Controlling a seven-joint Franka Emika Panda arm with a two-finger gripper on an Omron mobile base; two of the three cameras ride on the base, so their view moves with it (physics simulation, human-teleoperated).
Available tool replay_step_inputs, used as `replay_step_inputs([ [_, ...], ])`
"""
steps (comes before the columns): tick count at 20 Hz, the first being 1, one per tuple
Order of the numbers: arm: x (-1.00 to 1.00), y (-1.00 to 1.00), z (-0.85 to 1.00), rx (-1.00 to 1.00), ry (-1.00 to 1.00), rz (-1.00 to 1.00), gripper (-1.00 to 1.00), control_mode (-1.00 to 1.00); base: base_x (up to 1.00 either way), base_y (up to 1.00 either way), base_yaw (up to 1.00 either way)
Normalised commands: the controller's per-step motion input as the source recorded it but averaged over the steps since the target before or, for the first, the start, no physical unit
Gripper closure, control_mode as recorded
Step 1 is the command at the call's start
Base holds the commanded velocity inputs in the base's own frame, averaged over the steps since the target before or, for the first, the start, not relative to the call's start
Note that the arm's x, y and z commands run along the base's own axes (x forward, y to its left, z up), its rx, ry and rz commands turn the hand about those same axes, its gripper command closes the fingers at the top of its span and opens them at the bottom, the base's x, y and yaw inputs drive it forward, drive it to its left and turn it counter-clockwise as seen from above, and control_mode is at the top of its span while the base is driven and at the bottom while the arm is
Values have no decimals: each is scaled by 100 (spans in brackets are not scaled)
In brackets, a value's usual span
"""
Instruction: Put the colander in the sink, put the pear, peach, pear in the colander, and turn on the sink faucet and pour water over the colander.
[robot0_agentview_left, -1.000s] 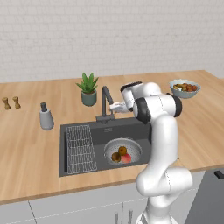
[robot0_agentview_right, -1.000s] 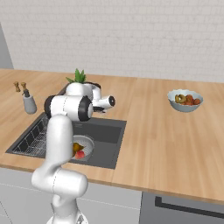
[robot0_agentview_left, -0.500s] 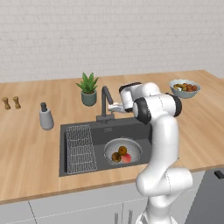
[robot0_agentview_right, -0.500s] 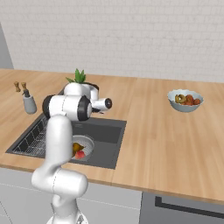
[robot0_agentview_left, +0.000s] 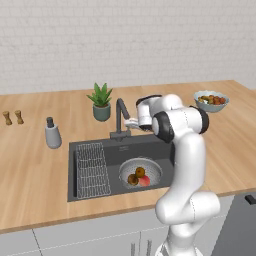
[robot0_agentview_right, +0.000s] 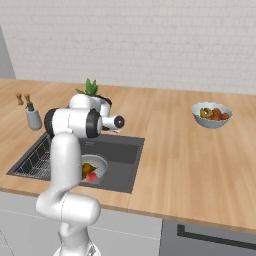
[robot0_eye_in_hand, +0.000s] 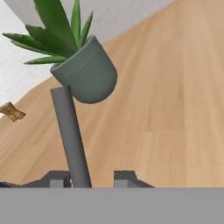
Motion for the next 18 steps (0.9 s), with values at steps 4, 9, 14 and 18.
replay_step_inputs([
  [4, -15, -100, -16, 1, 0, -16, 100, -100, 0, 0, 0],
  [9, -29, -100, -25, 3, 0, -18, 100, -100, 0, 0, 0],
  [14, -38, -100, -20, 4, 0, -17, 100, -100, 0, 0, 0],
  [18, -60, -76, 12, 9, -1, -11, 100, -100, 0, 0, 0],
])
